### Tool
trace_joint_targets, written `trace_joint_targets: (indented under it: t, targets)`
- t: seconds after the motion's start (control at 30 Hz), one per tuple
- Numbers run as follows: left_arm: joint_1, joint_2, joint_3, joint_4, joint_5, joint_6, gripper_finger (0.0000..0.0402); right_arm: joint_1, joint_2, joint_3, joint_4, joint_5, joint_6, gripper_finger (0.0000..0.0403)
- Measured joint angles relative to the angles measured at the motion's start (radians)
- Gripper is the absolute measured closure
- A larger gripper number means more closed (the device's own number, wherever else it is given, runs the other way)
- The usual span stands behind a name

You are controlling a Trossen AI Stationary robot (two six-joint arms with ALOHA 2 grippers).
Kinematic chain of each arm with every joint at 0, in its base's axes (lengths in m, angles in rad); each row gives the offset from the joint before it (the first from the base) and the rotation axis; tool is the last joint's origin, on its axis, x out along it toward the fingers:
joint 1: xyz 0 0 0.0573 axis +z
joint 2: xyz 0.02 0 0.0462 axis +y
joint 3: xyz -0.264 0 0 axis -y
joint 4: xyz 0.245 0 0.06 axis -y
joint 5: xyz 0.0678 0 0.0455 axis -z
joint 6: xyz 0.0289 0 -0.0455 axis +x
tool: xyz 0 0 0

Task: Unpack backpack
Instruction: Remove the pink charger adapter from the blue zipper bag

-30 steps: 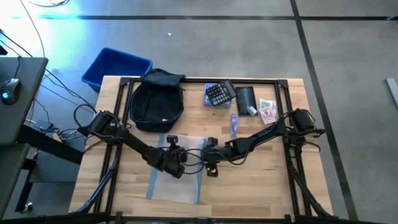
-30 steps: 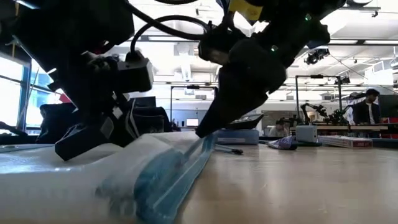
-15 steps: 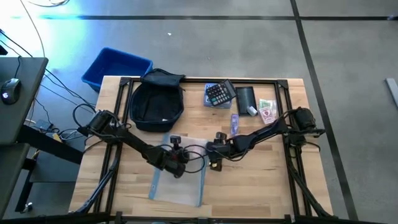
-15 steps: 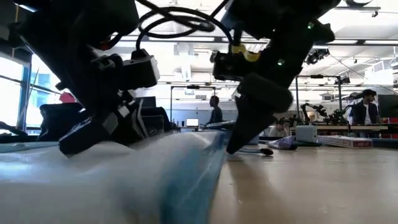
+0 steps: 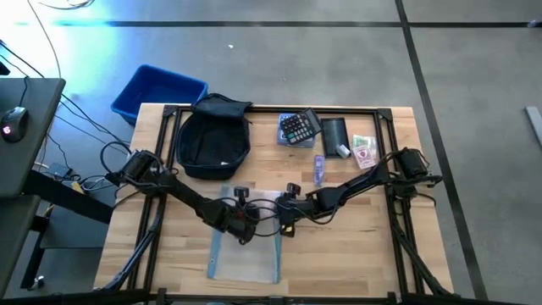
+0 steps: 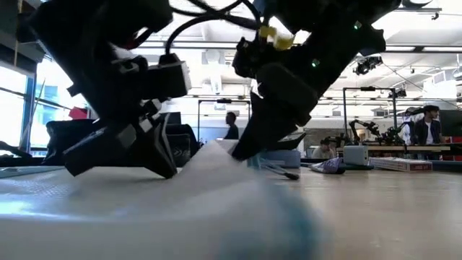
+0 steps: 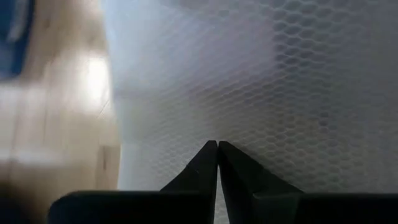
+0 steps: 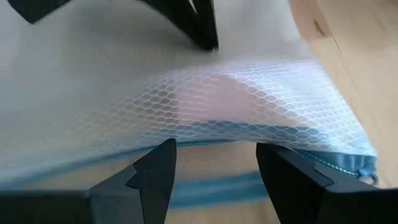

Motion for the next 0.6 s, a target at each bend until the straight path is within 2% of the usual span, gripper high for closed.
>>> trace_joint_targets:
  t: [0.23, 0.4, 0.5, 0.6]
  targets:
    - [0.084, -0.002, 0.001, 0.069, 0.076, -0.003, 0.0401, -0.001, 0.0, -0.001, -0.019, 0.025, -0.001, 0.0194]
    - [0.093, 0.0, 0.0, 0.092, 0.086, -0.004, 0.0401, 0.004, 0.0, -0.001, 0.064, -0.047, -0.077, 0.0194]
    - [0.092, 0.001, 0.001, 0.097, 0.086, 0.013, 0.0401, 0.022, 0.0, -0.001, 0.155, -0.027, -0.117, 0.0194]
    - [0.084, 0.001, 0.001, 0.097, 0.086, 0.06, 0.0401, 0.028, 0.0, -0.001, 0.173, -0.004, -0.112, 0.0194]
